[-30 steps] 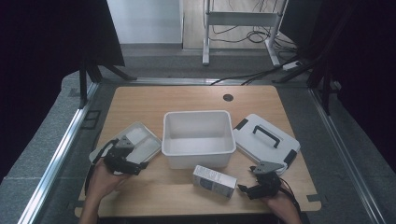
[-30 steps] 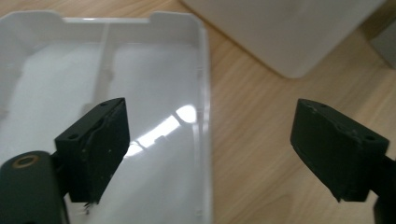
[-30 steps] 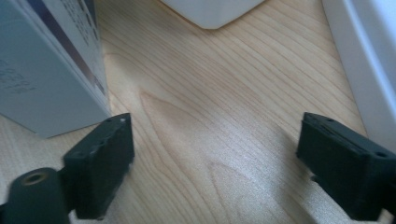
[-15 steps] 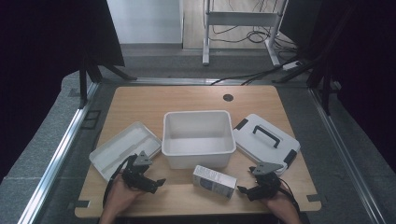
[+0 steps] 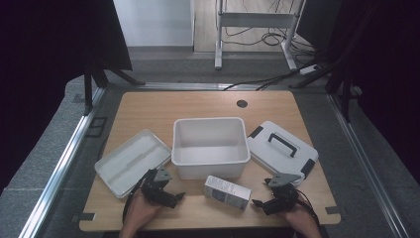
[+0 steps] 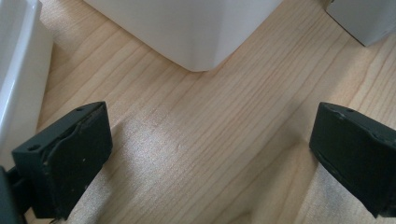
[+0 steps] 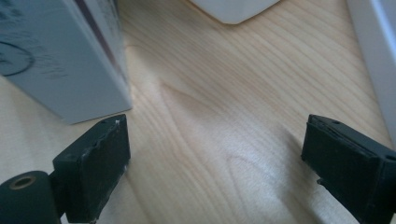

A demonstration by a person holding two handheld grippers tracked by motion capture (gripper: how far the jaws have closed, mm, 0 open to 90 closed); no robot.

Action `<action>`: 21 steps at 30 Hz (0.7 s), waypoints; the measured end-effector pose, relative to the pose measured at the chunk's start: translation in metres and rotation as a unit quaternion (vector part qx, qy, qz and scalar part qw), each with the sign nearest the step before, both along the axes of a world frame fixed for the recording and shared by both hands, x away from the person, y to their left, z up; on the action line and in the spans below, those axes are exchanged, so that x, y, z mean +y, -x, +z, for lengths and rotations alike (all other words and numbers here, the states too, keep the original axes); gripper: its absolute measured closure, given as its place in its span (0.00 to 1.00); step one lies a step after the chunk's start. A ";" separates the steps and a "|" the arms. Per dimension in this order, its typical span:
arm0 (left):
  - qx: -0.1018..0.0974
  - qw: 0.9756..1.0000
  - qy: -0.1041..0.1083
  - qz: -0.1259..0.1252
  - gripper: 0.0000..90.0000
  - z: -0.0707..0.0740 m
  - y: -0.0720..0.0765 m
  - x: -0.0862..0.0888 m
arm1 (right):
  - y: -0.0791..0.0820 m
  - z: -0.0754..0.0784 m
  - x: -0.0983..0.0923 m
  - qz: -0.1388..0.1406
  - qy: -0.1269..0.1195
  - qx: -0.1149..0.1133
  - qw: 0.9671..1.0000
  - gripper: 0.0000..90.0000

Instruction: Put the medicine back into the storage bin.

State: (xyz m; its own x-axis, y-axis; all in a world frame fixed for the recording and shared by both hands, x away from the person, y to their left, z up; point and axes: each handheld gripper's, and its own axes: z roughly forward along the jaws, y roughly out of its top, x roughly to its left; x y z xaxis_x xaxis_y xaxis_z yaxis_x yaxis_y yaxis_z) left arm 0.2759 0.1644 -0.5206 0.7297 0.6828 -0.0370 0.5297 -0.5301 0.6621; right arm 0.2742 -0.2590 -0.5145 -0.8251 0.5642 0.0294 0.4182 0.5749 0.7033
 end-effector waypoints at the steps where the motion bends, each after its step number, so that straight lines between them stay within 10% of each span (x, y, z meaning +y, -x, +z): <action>1: 0.000 1.000 0.000 0.000 0.00 0.000 0.000 0.000 | 0.001 0.001 0.000 0.001 0.000 0.004 1.000 0.09; 21: 0.000 1.000 -0.001 0.004 0.00 0.000 0.001 0.000 | 0.017 0.049 0.018 0.051 0.046 0.055 0.996 0.07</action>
